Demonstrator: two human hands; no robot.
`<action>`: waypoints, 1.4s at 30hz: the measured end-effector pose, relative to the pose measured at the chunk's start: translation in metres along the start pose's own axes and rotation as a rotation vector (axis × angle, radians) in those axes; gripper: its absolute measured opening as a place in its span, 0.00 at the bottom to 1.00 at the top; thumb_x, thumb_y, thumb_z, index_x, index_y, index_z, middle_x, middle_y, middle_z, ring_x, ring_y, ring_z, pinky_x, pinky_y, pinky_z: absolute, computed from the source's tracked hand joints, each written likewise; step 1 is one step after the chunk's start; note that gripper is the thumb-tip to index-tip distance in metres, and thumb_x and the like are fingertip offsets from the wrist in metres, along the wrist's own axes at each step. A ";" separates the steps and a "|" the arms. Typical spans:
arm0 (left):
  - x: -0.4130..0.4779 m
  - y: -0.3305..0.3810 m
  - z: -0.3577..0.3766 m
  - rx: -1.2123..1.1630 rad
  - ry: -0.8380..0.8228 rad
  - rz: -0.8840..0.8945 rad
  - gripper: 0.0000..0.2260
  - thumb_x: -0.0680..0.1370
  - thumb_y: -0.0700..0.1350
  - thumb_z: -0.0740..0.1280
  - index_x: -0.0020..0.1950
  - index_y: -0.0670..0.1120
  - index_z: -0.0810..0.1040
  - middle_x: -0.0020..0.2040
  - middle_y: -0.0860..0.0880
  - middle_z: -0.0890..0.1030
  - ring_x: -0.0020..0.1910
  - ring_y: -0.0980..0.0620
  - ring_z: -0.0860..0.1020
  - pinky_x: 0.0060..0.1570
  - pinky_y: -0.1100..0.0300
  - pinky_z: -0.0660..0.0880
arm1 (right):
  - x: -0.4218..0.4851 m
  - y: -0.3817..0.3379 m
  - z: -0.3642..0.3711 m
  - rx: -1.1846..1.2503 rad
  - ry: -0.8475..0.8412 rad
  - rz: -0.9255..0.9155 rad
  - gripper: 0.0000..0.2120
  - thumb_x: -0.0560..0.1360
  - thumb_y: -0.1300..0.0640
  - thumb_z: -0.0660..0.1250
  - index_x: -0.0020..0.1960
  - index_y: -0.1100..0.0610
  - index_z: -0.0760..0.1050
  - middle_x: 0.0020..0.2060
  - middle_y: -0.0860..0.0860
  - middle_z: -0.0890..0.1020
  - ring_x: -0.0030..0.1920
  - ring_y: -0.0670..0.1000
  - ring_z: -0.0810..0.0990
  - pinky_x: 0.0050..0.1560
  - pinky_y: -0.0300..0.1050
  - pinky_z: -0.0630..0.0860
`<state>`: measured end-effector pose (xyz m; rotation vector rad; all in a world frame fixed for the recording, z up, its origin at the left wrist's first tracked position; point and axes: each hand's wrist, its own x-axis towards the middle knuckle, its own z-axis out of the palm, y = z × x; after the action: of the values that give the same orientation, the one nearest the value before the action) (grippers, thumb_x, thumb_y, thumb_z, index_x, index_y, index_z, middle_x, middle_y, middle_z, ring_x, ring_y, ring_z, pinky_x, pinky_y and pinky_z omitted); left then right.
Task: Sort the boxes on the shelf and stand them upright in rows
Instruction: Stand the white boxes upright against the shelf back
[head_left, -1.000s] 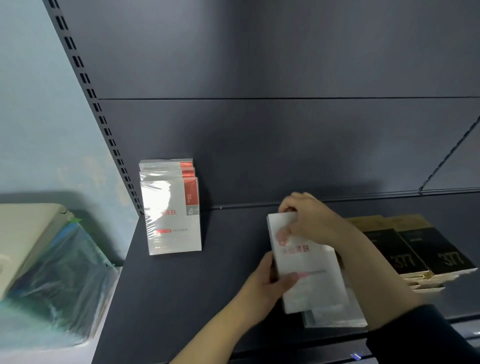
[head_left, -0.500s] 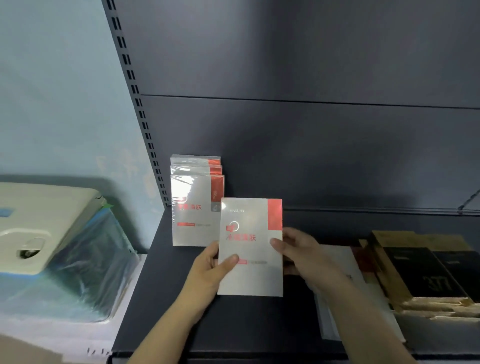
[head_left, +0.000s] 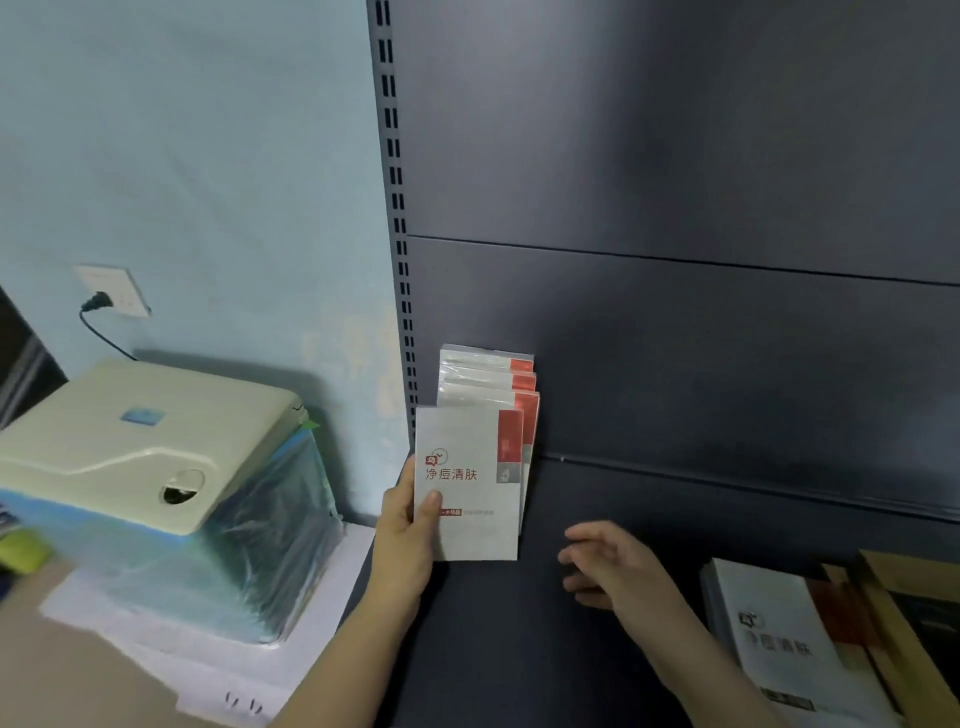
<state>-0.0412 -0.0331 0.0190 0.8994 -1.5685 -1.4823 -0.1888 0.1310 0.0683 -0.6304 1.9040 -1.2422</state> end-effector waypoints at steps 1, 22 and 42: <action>0.006 -0.001 0.001 0.046 0.021 -0.007 0.18 0.82 0.44 0.60 0.66 0.65 0.71 0.58 0.51 0.77 0.60 0.51 0.78 0.58 0.58 0.76 | 0.000 0.003 -0.002 0.009 0.007 0.016 0.08 0.79 0.61 0.63 0.54 0.53 0.78 0.47 0.53 0.84 0.43 0.50 0.83 0.45 0.42 0.79; -0.028 0.002 0.044 0.125 0.162 0.155 0.14 0.73 0.44 0.63 0.57 0.54 0.71 0.53 0.51 0.71 0.48 0.55 0.72 0.47 0.70 0.70 | -0.021 0.006 -0.135 -0.560 0.287 -0.063 0.13 0.80 0.58 0.63 0.63 0.50 0.73 0.58 0.48 0.77 0.58 0.49 0.76 0.55 0.41 0.70; -0.088 0.005 0.157 0.060 -0.718 -0.199 0.17 0.81 0.44 0.65 0.68 0.54 0.71 0.58 0.53 0.83 0.57 0.59 0.81 0.53 0.65 0.78 | 0.020 0.026 -0.124 -0.941 0.287 -0.058 0.22 0.69 0.39 0.71 0.57 0.50 0.74 0.50 0.46 0.70 0.57 0.50 0.67 0.54 0.44 0.67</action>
<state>-0.1427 0.1159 0.0158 0.5866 -2.0776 -2.0552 -0.3009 0.1931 0.0665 -1.0108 2.7148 -0.4017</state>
